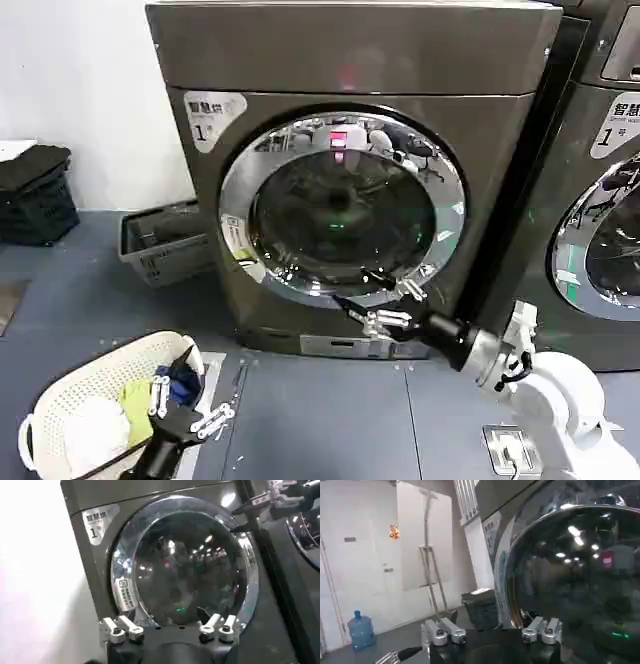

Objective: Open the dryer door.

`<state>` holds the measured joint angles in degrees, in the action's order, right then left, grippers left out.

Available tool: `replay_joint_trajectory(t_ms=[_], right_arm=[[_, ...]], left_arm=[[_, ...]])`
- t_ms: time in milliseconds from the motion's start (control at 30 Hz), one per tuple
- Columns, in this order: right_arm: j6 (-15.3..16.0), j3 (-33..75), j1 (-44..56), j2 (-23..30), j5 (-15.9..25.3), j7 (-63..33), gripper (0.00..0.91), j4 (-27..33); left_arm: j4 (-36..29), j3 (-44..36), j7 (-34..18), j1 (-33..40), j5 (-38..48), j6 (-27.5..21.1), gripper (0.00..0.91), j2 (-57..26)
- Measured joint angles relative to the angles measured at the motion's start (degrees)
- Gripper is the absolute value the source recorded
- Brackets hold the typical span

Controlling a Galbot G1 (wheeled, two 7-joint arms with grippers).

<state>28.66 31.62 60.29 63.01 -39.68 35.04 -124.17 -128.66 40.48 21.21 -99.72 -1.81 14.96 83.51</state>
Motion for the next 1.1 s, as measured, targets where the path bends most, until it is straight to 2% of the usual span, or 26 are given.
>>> replay_joint_trajectory(t_ms=[133,400,1100], right_arm=[[-2.2,-1.5,-1.8,0.2,1.5,0.7,0.907,2.3],[-2.8,-4.6,-6.5,0.5,3.7,1.7,0.907,7.3],[-6.3,-14.2,-17.7,1.6,4.8,-1.1,0.907,19.0]], left_arm=[[-0.1,0.0,0.0,-0.1,0.0,0.0,0.907,0.0],[-0.8,0.1,0.0,-0.7,-0.2,0.0,0.907,-0.2],[-2.3,0.4,0.0,-1.8,-0.1,0.1,0.907,0.7]])
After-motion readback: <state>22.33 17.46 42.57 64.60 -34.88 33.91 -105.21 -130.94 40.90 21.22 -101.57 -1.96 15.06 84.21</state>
